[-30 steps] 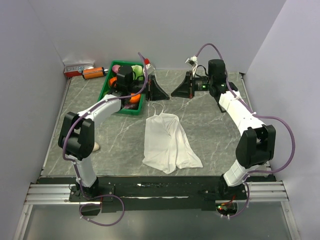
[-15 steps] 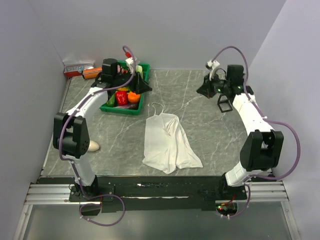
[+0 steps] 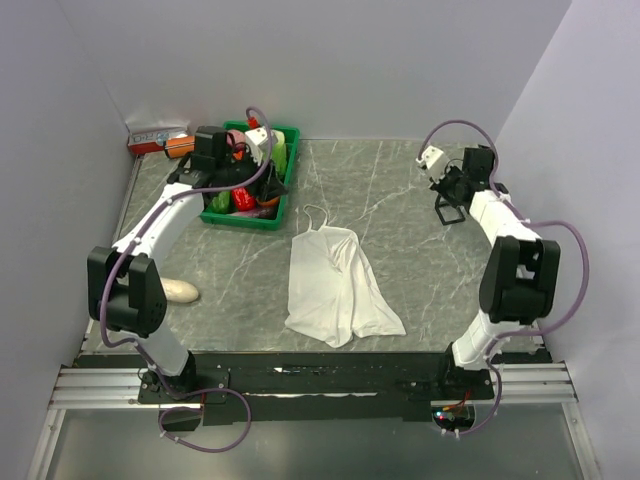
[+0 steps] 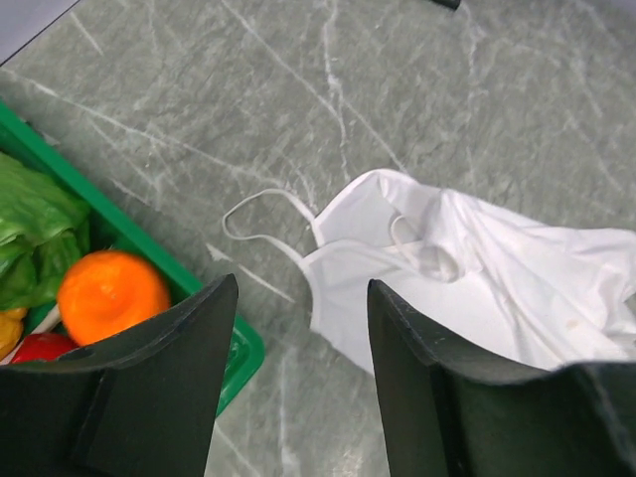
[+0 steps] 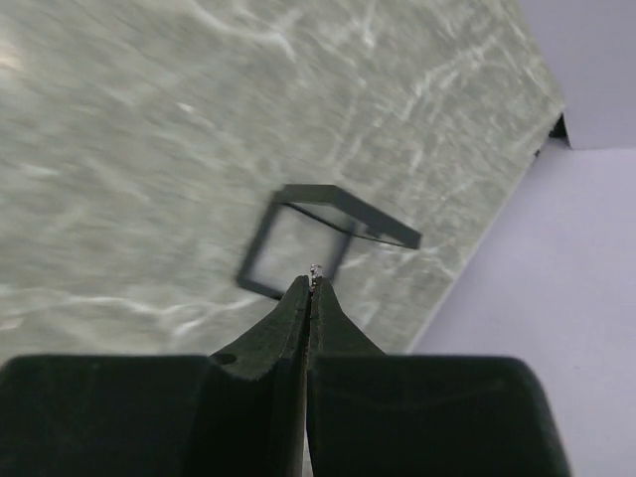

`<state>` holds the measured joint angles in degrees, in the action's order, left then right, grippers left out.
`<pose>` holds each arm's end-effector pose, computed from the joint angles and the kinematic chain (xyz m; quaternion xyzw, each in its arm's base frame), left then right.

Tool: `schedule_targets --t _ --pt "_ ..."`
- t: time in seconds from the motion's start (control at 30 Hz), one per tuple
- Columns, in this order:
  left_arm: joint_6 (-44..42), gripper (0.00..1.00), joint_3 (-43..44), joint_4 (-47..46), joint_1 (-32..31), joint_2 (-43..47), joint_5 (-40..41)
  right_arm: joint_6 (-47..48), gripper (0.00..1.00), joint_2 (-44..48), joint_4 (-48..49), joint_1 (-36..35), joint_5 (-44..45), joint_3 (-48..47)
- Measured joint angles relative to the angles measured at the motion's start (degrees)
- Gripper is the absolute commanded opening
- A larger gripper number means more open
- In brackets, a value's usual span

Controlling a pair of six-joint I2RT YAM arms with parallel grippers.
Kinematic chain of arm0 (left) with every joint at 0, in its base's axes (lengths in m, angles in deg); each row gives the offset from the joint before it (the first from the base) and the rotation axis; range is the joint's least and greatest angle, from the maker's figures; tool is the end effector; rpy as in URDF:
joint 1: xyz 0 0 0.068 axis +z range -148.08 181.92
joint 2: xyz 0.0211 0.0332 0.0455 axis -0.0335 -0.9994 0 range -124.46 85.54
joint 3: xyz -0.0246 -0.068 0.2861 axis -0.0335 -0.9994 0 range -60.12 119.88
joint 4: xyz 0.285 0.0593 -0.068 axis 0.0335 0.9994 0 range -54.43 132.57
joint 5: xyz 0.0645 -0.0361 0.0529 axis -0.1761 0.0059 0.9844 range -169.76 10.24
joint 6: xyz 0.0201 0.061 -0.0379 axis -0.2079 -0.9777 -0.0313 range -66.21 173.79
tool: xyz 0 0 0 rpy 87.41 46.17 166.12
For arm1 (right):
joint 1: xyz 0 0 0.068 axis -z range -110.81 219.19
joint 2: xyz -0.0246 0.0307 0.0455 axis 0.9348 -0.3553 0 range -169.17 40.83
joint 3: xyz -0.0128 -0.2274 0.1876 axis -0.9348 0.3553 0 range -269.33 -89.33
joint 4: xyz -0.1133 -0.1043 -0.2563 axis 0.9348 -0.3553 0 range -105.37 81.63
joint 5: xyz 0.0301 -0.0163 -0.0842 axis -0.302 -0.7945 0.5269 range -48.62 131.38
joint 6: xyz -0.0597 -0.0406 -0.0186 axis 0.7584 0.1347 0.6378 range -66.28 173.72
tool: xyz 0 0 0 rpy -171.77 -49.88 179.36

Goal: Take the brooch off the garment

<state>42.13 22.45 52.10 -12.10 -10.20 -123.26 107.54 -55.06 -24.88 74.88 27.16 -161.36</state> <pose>0.4196 -0.1492 0.3334 0.3600 0.7417 -0.3300 0.4598 0.4360 -0.0280 0.2514 -0.4147 0.8012 -0.1092 0.4173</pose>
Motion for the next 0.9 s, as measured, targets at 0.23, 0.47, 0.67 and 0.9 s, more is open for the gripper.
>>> schedule_targets --t 0.23,0.47,0.67,0.9 --pt "-5.16 0.61 -3.13 3.39 0.0 0.68 4.15 9.05 0.0 -9.14 -0.39 1.53 4.07 -3.91" --pt "-8.72 0.6 -3.82 5.7 0.02 0.68 7.56 13.92 0.0 -13.03 -0.46 1.95 4.83 -5.66" --pt "-9.09 0.6 -3.93 5.79 0.02 0.68 7.96 16.31 0.0 -14.51 0.17 1.97 5.51 -6.1" --pt "-9.09 0.6 -4.09 5.79 0.02 0.68 7.96 18.1 0.0 -14.91 0.44 1.97 6.29 -6.08"
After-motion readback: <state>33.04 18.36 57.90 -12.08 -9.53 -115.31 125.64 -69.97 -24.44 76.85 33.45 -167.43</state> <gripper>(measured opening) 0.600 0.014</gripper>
